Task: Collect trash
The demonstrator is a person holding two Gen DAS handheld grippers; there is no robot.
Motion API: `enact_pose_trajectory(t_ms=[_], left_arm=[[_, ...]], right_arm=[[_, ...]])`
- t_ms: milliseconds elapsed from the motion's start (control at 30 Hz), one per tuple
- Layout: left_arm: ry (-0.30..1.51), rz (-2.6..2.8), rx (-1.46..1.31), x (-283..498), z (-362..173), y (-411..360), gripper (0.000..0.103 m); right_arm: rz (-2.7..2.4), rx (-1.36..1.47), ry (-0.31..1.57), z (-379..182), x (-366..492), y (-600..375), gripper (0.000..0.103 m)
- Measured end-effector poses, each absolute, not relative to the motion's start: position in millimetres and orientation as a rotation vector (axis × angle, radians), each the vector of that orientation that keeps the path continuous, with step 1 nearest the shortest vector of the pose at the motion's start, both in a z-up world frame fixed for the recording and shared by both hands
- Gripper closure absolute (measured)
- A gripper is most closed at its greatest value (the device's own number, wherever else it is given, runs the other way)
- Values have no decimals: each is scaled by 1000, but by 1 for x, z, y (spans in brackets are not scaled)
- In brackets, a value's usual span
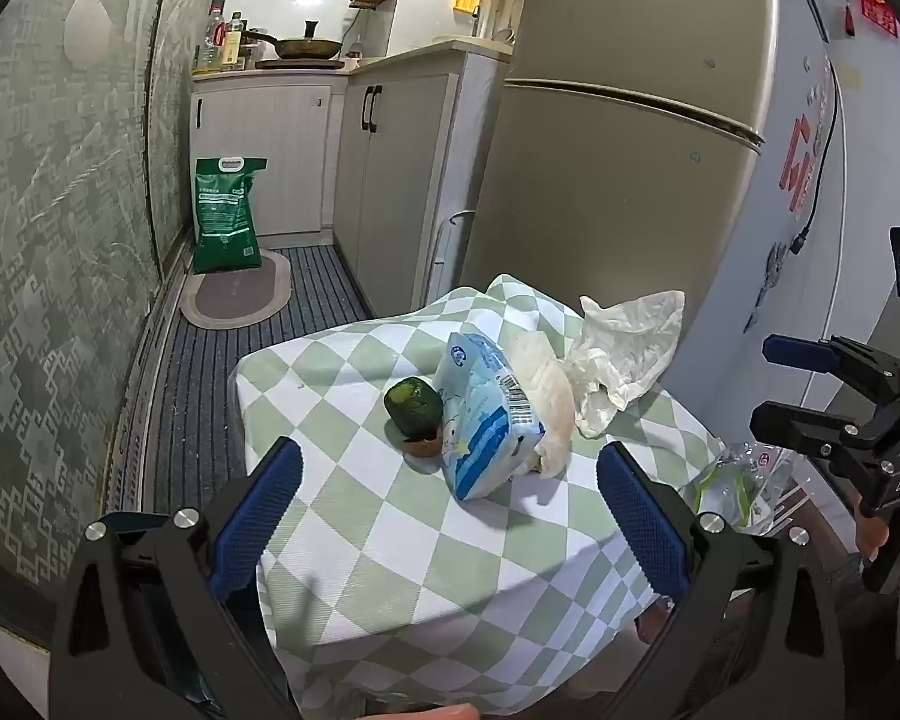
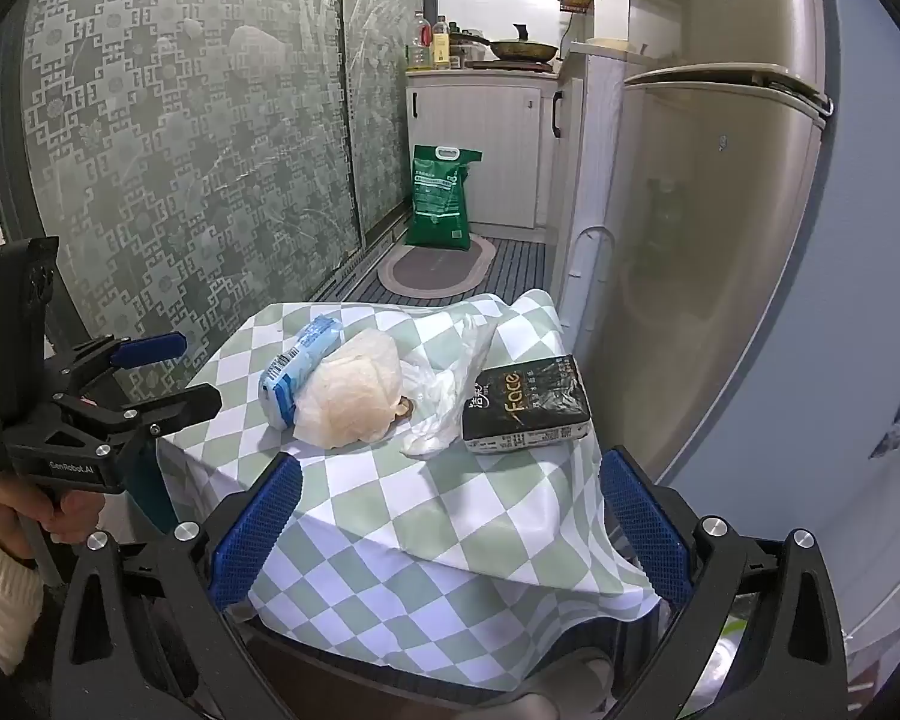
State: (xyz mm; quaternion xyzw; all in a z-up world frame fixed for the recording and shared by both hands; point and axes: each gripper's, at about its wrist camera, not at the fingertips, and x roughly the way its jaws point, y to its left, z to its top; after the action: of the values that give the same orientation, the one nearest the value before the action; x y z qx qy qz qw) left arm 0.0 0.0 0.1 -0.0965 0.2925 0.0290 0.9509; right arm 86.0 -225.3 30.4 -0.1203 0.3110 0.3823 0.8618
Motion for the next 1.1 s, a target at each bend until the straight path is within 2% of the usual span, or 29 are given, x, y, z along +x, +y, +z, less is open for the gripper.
enact_pose_trajectory(t_ms=[1100], left_arm=[[594,62,-191,2,1,-4,3]], right_arm=[[798,-262,650,32,85,-227,3]])
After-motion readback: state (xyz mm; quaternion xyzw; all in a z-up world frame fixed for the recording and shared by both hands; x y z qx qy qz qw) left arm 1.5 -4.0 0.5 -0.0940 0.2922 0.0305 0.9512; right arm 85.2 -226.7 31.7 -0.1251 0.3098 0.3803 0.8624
